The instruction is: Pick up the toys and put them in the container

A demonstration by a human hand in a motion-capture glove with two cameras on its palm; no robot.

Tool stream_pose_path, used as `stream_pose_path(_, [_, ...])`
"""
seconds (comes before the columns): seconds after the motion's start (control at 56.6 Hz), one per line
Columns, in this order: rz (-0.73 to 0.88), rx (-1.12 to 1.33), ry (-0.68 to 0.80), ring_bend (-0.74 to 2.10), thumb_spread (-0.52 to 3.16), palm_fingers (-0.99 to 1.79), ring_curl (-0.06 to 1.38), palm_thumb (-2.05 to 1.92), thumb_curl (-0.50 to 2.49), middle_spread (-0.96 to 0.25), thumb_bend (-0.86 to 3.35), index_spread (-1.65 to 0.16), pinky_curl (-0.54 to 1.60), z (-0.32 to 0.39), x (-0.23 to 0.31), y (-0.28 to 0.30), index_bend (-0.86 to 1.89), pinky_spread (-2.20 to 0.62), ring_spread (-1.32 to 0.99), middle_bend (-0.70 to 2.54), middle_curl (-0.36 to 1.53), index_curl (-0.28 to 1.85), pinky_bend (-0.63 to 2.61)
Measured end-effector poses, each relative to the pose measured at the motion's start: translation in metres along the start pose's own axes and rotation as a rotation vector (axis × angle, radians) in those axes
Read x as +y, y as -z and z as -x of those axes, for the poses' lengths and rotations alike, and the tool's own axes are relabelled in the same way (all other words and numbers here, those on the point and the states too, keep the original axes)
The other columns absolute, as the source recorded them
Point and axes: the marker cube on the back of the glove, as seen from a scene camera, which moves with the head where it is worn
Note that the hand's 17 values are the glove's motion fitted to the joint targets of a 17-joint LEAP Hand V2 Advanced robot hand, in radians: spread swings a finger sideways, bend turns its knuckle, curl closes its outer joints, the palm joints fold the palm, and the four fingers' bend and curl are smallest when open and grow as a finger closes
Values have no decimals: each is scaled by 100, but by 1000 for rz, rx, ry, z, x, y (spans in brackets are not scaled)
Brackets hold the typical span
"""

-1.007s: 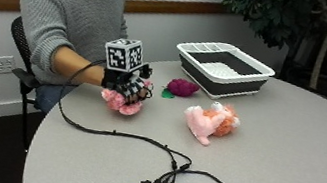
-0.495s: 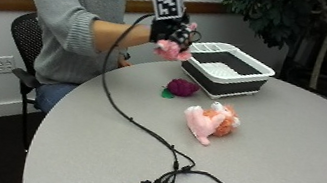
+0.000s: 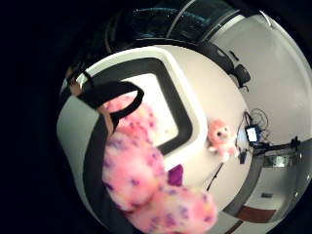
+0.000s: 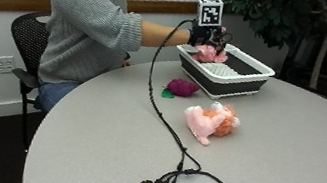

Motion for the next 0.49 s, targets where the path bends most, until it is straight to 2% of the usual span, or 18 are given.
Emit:
stream_pose_path(0.035, [80, 3, 8, 115, 57, 76, 64, 54, 110, -24, 18, -31, 48, -5, 4, -11, 48, -41, -47, 72, 76, 74, 98])
stream_pose_path(0.071, [165, 5, -19, 116, 64, 48, 66, 50, 108, -24, 16, -32, 52, -12, 7, -21, 26, -39, -46, 65, 75, 73, 112])
stream_pose_path(0.088, [196, 19, -46, 116, 76, 19, 66, 30, 104, -24, 6, -32, 52, -17, 9, -25, 15, -35, -44, 57, 72, 70, 110])
stream_pose_path(0.106, [217, 34, -72, 114, 83, -1, 67, 26, 100, -23, 4, -31, 56, -20, 10, -29, 10, -32, -42, 48, 70, 70, 118])
stream_pose_path(0.124, [229, 36, -85, 102, 87, -28, 65, 15, 95, -20, -4, -31, 60, -21, 11, -31, 8, -27, -38, 36, 66, 68, 126])
stream_pose_path(0.177, [233, -44, -22, 71, 96, -49, 54, -4, 84, -17, -12, -32, 54, -15, 13, -32, 2, -18, -28, 21, 58, 54, 127])
stream_pose_path(0.23, [225, -76, 3, 53, 101, -47, 47, -12, 75, -14, -12, -32, 50, -15, 16, -30, 4, -11, -21, 15, 53, 47, 122])
stream_pose_path(0.3, [220, 80, -165, 42, 106, -43, 40, -15, 65, -12, -12, -31, 47, -30, 15, -31, 4, -5, -15, 10, 48, 41, 116])
stream_pose_path(0.318, [219, 76, -165, 40, 107, -42, 39, -15, 63, -12, -12, -31, 47, -30, 16, -30, 4, -3, -14, 10, 46, 39, 115])
stream_pose_path(0.389, [209, -109, 6, 36, 109, -39, 37, -15, 55, -11, -11, -30, 44, -19, 21, -22, 4, 0, -11, 9, 42, 34, 111])
stream_pose_path(0.495, [199, -131, -15, 31, 113, -35, 36, -14, 46, -10, -10, -30, 42, -25, 25, -15, 5, 4, -7, 9, 37, 29, 106])
